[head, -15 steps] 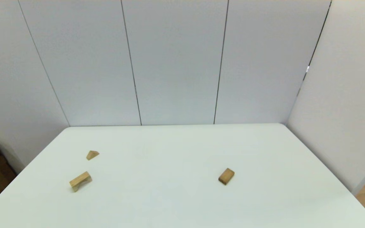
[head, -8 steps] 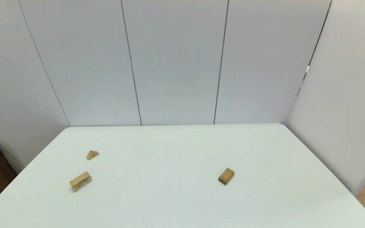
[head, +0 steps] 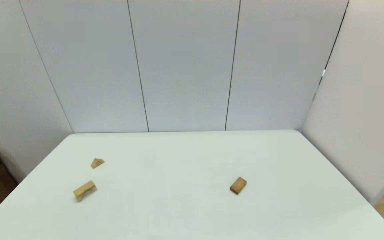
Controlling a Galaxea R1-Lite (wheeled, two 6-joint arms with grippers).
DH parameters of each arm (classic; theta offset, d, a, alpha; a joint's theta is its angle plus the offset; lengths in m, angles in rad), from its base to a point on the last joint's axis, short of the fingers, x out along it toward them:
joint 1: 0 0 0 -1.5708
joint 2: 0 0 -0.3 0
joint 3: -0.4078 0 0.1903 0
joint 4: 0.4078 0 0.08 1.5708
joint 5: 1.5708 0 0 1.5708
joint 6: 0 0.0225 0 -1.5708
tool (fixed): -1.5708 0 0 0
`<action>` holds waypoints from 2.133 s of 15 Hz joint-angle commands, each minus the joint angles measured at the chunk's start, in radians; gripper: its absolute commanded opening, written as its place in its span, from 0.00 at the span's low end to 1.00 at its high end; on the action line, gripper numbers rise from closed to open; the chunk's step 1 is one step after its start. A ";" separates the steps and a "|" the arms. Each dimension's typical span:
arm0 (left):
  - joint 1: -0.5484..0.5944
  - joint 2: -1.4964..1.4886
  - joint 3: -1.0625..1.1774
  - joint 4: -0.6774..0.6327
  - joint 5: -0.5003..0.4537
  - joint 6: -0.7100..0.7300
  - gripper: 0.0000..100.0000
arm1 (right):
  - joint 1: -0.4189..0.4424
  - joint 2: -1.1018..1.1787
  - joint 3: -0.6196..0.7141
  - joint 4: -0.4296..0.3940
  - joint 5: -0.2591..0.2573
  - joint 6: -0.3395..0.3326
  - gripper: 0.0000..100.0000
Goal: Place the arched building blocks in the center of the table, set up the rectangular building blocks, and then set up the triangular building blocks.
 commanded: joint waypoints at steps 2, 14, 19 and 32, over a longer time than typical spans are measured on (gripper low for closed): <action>0.000 0.158 -0.204 0.232 -0.006 -0.062 1.00 | 0.000 0.000 0.002 0.000 -0.001 0.001 1.00; 0.008 0.497 -0.632 0.708 -0.007 -0.068 1.00 | 0.000 0.000 0.000 0.000 -0.001 0.001 1.00; 0.019 0.777 -0.790 0.775 -0.003 -0.081 1.00 | 0.000 0.000 0.000 0.000 -0.001 0.001 1.00; 0.304 1.383 -1.040 0.739 -0.110 0.321 1.00 | 0.000 0.000 0.000 0.000 -0.001 0.001 1.00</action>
